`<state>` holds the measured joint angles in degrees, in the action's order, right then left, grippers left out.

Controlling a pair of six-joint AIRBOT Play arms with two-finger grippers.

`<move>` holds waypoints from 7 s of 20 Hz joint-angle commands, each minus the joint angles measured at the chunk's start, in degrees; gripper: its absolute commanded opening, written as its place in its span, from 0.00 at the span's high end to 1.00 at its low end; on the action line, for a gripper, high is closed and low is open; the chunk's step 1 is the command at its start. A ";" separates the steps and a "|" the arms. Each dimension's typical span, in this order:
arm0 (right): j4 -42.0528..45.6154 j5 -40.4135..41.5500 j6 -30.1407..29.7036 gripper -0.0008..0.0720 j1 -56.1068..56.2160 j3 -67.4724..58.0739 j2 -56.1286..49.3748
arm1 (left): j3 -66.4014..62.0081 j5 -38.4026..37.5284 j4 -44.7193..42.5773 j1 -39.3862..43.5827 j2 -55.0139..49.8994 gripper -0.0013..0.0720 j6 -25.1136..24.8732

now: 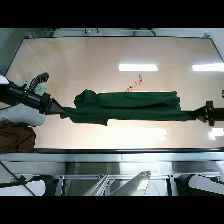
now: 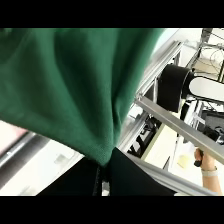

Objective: Fold the shirts.

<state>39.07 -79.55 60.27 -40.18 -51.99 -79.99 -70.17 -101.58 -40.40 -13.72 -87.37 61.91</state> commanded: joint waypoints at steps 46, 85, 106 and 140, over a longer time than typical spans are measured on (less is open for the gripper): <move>-5.25 -7.02 -5.03 0.97 9.81 -25.05 -21.27 | -37.57 35.01 -12.24 43.06 -34.99 0.97 20.98; 16.33 2.43 23.47 0.54 49.53 -45.62 -16.63 | 11.43 15.02 21.07 1.81 19.15 0.95 -5.55; -9.86 11.17 8.70 0.36 36.94 -20.00 -28.85 | 16.09 15.82 21.03 -1.66 27.08 0.95 -3.76; 61.66 5.16 45.57 0.88 -24.24 -4.74 5.01 | 16.09 14.62 20.46 -1.66 26.97 0.95 -5.53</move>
<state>98.43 -75.05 106.28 -63.66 -60.99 -72.97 -54.08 -86.67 -19.94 -15.31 -60.36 56.45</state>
